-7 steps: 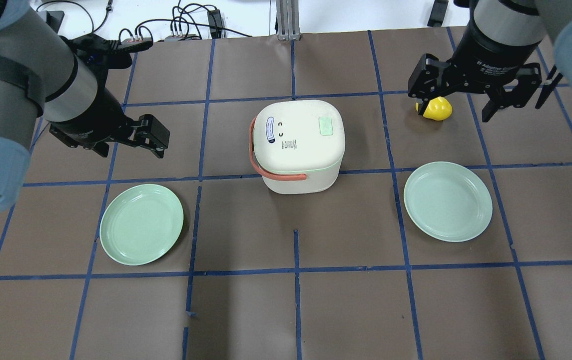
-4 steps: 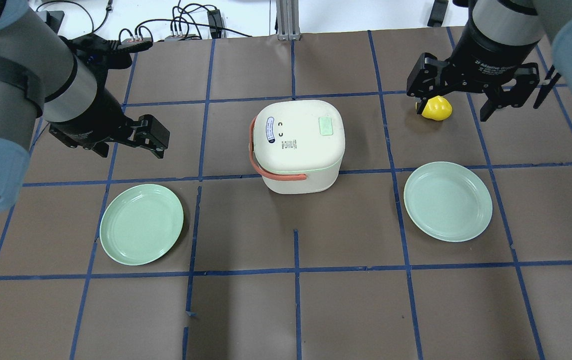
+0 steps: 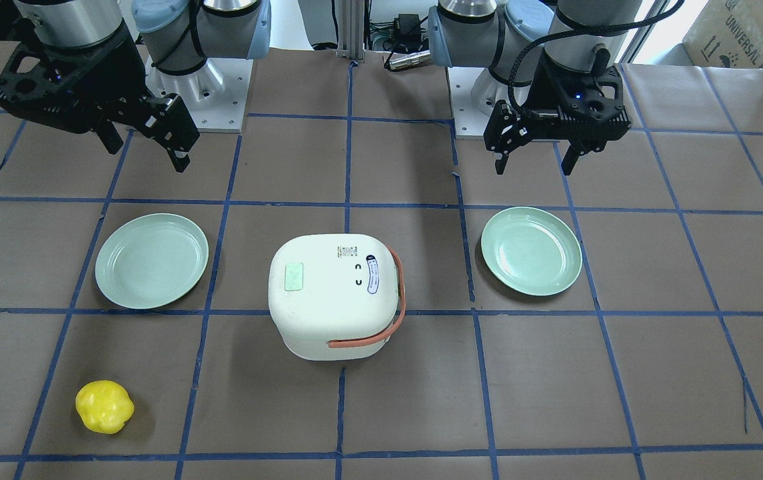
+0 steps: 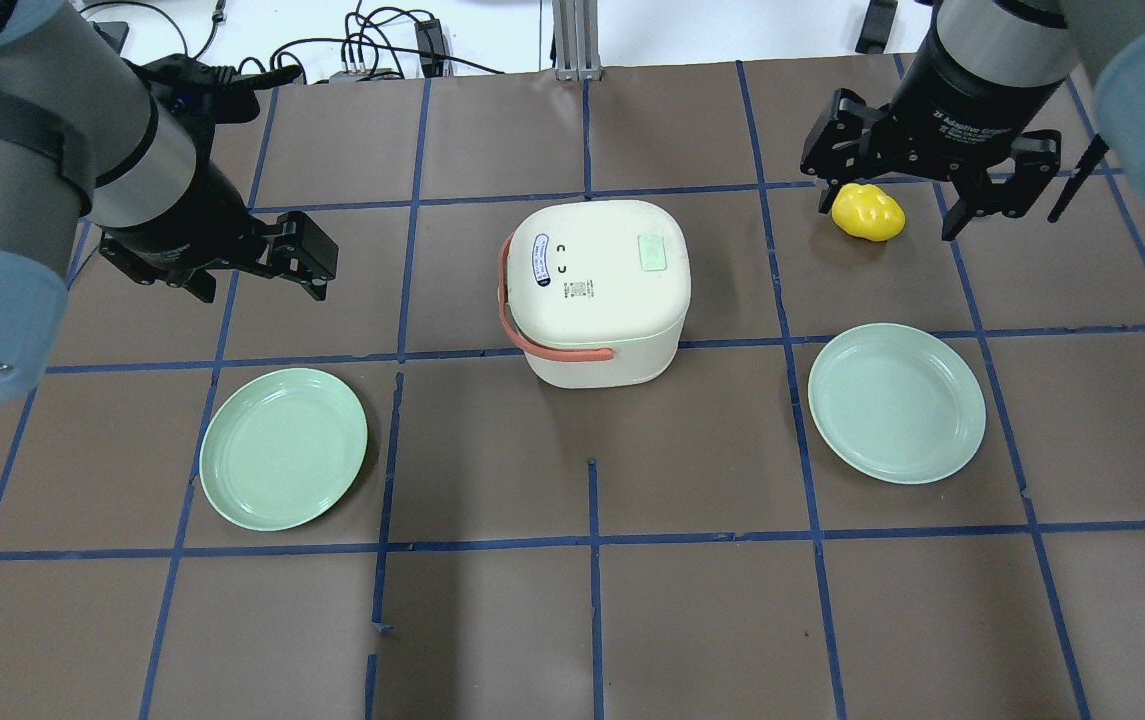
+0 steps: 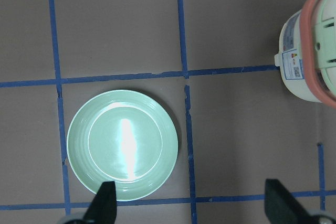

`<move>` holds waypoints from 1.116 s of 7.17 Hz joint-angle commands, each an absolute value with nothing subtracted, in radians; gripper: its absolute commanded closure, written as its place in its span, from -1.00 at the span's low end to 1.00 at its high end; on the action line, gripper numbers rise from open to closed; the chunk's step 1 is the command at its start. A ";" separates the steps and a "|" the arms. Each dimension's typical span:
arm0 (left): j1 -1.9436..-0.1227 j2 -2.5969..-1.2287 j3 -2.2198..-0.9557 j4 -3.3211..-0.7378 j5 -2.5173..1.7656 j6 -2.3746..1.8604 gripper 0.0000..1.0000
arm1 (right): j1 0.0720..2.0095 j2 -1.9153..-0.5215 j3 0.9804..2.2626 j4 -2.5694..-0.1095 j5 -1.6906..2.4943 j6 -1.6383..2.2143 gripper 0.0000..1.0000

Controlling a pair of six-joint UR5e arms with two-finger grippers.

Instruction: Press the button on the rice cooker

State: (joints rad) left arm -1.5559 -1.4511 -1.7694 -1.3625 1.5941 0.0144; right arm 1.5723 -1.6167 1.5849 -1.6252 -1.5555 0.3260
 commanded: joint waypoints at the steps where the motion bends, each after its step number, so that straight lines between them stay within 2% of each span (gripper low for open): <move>1: -1.555 -1.508 -1.708 -1.357 1.607 -0.009 -1.00 | 1.572 -1.609 1.580 -1.683 -1.548 0.266 0.00; 2: -1.554 -1.537 -1.663 -1.380 1.618 -0.003 -1.00 | 1.572 -1.609 1.582 -1.683 -1.546 0.223 0.87; 3: -1.555 -1.554 -1.629 -1.432 1.620 -0.003 -1.00 | 1.572 -1.608 1.583 -1.686 -1.549 0.218 0.95; 4: -1.558 -1.558 -1.597 -1.531 1.621 -0.006 -1.00 | 1.572 -1.608 1.589 -1.693 -1.552 0.216 0.94; 8: -1.578 -1.583 -1.552 -1.652 1.701 -0.008 -1.00 | 1.578 -1.578 1.589 -1.704 -1.542 0.221 0.91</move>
